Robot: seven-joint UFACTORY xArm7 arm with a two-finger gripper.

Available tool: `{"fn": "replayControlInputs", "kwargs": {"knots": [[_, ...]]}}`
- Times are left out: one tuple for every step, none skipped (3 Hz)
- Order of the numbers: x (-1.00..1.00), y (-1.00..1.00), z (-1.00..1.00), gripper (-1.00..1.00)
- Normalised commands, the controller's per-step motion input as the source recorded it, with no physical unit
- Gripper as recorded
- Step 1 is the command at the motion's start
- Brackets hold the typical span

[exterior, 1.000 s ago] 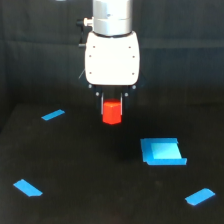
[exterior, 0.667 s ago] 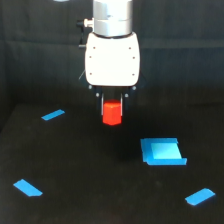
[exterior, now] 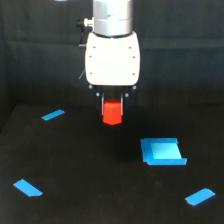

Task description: Pick up the red object from the table

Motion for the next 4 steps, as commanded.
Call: {"fn": "replayControlInputs", "kwargs": {"knots": [[-0.06,-0.12,0.03,-0.97],[0.03,-0.15,0.01,-0.93],[-0.06,-0.17,-0.14,-1.0],[0.03,-0.08,0.07,-1.0]]}}
